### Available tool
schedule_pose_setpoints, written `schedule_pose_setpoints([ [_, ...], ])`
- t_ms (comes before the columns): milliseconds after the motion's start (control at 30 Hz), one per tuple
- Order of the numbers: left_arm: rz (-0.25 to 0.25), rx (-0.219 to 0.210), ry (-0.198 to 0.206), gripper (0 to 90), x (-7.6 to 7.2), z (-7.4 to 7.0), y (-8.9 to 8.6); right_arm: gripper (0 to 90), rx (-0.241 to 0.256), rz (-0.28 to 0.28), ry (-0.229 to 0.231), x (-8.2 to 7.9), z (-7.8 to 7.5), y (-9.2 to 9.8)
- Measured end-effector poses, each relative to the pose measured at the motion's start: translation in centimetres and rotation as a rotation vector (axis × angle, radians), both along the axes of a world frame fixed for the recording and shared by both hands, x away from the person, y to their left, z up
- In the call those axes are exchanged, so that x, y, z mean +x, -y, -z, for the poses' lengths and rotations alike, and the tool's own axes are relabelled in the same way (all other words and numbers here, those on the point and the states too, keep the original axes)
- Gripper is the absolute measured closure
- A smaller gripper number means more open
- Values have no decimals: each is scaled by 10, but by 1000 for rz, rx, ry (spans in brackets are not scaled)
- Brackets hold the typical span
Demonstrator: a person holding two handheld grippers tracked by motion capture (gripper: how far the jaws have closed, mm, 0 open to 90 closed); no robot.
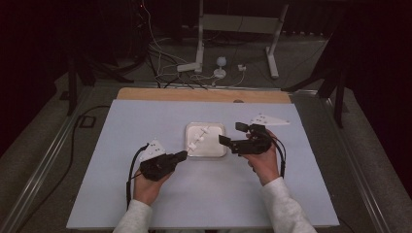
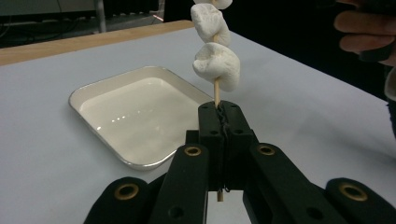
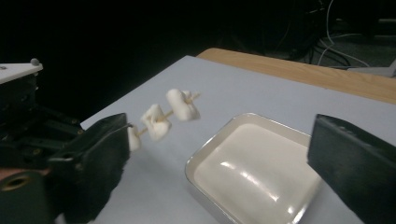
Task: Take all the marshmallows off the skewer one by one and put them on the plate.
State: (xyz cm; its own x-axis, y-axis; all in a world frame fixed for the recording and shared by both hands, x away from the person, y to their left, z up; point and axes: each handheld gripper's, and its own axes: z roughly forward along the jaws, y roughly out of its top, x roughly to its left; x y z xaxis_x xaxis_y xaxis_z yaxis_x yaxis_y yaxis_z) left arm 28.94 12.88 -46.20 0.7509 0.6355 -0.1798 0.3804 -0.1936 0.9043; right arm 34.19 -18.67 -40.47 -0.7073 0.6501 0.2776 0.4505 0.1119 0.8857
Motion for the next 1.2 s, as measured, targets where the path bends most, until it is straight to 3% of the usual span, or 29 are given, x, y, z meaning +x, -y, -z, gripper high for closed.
schedule_pose_setpoints([
  [167,12,-5,10,900,-2,-1,4,285,46,-108,-49,7,4,-15],
  [267,26,-9,19,900,-3,-2,6,344,58,-127,-65,8,6,-19],
  [333,34,-13,27,900,-3,-3,7,404,87,-146,-97,11,9,-22],
  [367,40,-15,32,900,-4,-3,8,447,119,-152,-136,14,12,-23],
  [533,51,-30,36,900,-4,-3,9,504,171,-157,-190,19,17,-24],
  [600,61,-35,42,900,-4,-3,9,538,216,-152,-222,21,19,-22],
  [800,67,-55,44,900,-4,-2,8,598,262,-163,-278,23,23,-22],
  [1033,67,-57,46,900,-4,-2,7,709,297,-167,-296,23,22,-21],
  [1200,71,-50,51,900,-4,0,8,731,301,-151,-252,20,18,-21],
])
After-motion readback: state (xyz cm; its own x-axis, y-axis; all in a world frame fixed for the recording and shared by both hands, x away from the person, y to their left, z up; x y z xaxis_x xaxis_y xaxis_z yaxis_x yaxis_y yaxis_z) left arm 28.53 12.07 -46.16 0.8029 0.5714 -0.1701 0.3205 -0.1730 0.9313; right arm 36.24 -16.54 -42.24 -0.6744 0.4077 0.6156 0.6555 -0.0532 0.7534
